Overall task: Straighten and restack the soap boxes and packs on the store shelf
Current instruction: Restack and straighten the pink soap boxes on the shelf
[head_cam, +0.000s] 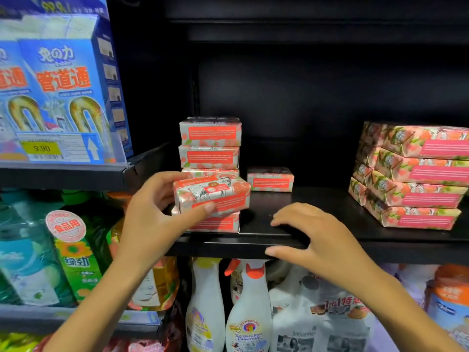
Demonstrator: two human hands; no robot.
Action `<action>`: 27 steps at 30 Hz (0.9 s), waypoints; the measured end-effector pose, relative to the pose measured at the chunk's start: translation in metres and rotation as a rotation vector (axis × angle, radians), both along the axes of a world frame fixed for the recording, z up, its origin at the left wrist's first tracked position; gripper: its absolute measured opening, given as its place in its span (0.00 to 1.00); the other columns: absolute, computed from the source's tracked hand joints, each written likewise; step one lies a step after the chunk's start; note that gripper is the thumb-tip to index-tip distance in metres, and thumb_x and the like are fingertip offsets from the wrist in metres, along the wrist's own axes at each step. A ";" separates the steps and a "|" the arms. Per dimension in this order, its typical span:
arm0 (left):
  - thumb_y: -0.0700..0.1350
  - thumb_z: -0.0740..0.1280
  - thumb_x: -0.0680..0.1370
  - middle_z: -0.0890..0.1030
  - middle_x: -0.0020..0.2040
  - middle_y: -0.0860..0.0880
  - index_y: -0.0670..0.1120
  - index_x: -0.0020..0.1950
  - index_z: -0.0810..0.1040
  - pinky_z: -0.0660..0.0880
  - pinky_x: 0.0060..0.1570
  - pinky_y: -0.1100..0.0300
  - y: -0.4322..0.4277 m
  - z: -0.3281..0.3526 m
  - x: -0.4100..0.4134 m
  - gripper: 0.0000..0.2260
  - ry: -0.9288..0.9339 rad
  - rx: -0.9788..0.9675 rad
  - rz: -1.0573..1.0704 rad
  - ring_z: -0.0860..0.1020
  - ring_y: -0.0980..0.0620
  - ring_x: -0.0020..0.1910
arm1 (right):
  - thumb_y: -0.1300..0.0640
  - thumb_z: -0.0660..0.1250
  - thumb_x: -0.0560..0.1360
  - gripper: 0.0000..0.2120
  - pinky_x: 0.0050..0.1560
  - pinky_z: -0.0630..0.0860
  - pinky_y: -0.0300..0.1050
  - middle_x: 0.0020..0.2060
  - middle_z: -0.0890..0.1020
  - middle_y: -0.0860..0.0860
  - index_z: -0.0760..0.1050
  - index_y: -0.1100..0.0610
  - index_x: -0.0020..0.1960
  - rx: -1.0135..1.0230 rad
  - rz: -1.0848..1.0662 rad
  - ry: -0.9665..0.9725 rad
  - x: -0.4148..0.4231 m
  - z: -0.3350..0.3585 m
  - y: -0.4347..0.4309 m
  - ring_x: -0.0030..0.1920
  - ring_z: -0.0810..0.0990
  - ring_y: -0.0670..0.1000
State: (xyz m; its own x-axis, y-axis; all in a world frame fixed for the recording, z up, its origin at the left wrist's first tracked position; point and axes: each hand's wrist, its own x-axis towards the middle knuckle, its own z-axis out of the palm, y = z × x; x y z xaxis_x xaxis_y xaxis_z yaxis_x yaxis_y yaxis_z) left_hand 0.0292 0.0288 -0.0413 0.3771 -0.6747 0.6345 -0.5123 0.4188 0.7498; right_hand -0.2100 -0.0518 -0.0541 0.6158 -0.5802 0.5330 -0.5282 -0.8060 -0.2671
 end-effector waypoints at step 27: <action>0.45 0.68 0.76 0.81 0.48 0.48 0.41 0.51 0.81 0.74 0.48 0.57 -0.024 -0.026 -0.078 0.09 -0.816 -0.206 -0.050 0.79 0.49 0.48 | 0.50 0.68 0.73 0.27 0.61 0.69 0.44 0.63 0.74 0.52 0.67 0.56 0.69 0.070 -0.162 0.217 0.023 0.043 -0.086 0.61 0.72 0.51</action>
